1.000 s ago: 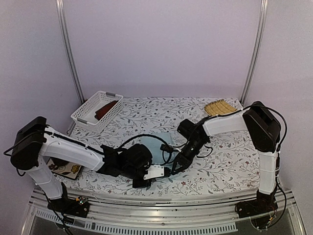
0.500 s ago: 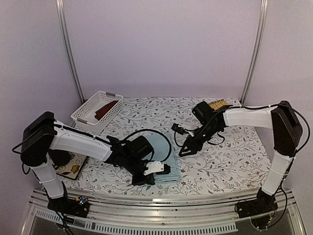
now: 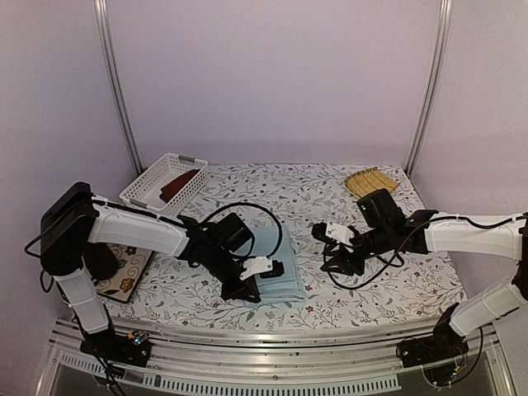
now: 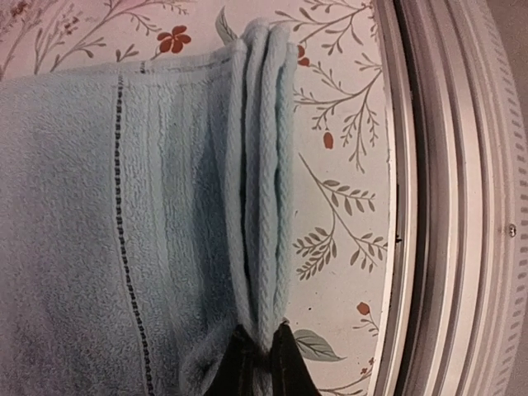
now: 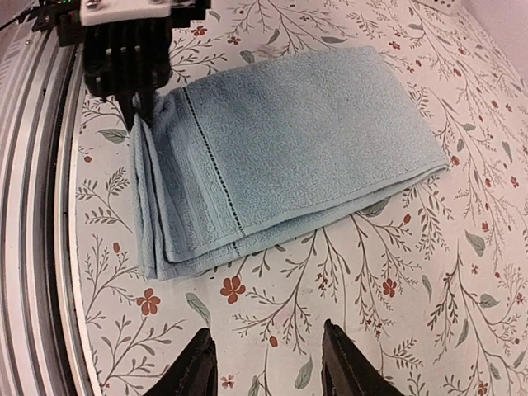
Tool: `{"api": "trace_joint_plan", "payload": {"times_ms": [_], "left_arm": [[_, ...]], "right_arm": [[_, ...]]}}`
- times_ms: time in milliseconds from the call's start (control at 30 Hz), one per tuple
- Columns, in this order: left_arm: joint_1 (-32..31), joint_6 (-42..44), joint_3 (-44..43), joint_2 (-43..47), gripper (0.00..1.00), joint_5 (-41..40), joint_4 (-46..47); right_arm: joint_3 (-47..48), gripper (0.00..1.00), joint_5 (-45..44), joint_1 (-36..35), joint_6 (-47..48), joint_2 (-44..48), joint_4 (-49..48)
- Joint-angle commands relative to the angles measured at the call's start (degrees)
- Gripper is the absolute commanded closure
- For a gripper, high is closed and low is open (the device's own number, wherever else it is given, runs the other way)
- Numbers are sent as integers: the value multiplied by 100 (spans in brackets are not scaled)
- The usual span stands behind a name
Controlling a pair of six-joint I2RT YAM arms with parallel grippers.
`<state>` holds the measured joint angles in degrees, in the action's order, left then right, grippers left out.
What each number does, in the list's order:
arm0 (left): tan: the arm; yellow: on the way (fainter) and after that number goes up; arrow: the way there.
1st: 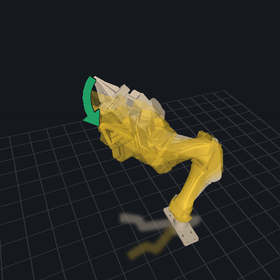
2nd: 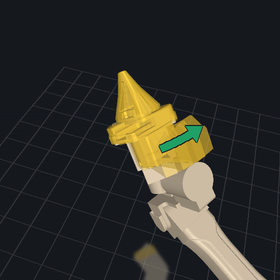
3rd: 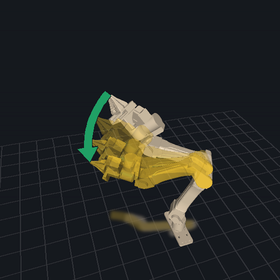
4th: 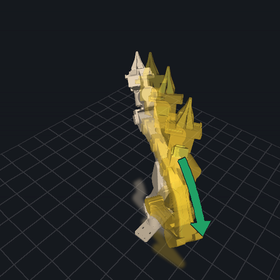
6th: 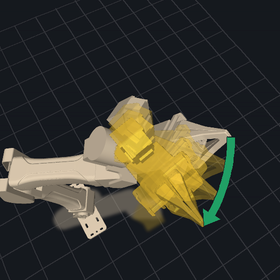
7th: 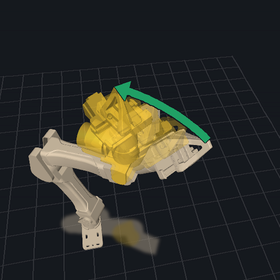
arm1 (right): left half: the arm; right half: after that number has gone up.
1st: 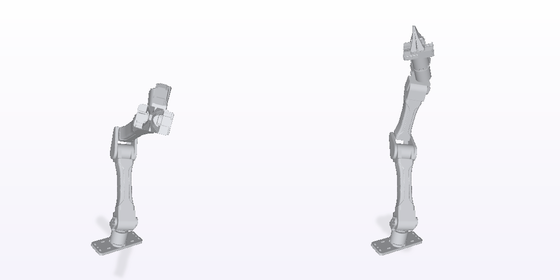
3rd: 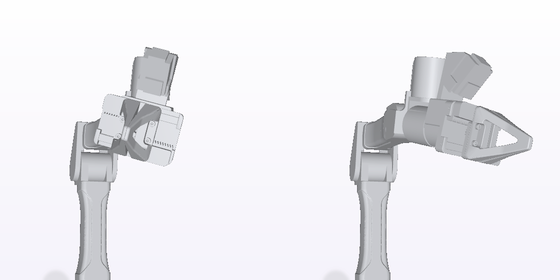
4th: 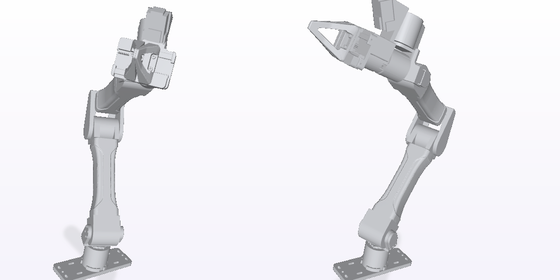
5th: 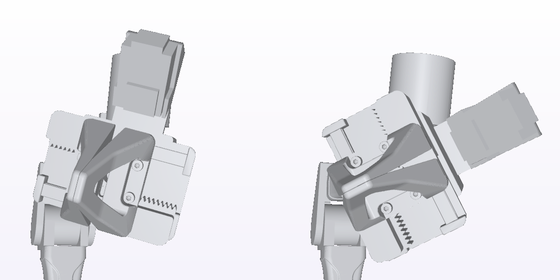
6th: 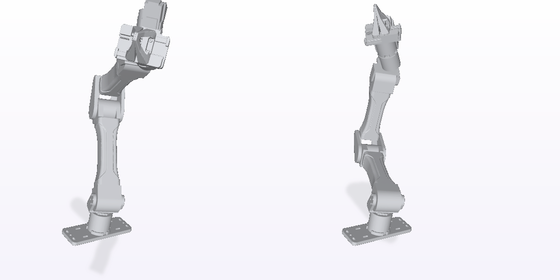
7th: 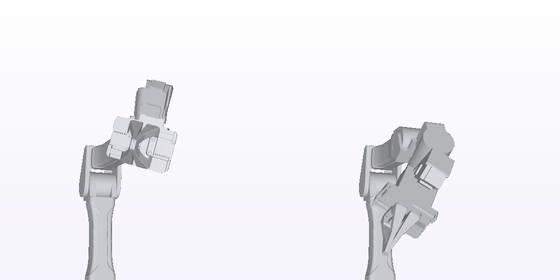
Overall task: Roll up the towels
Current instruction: Roll the towel at the center of the board.
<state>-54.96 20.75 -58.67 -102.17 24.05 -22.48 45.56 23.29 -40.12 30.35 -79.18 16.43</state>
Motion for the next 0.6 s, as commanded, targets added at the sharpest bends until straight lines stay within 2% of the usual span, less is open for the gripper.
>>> {"api": "trace_joint_plan", "payload": {"times_ms": [0, 100, 333, 567], "left_arm": [[410, -163, -218, -249, 98, 660, -142], [561, -238, -299, -365, 98, 899, -186], [839, -531, -288, -690, 99, 1386, -228], [933, -696, -356, -982, 100, 1307, -378]], "right_arm": [[-412, 55, -1114, -627, 896, 264, -878], [-491, 55, -1658, -969, 1080, 146, -1038], [-578, 54, -2260, -1725, 1429, -212, -1529], [-382, 56, -1669, -2111, 1702, -303, -1505]]}}
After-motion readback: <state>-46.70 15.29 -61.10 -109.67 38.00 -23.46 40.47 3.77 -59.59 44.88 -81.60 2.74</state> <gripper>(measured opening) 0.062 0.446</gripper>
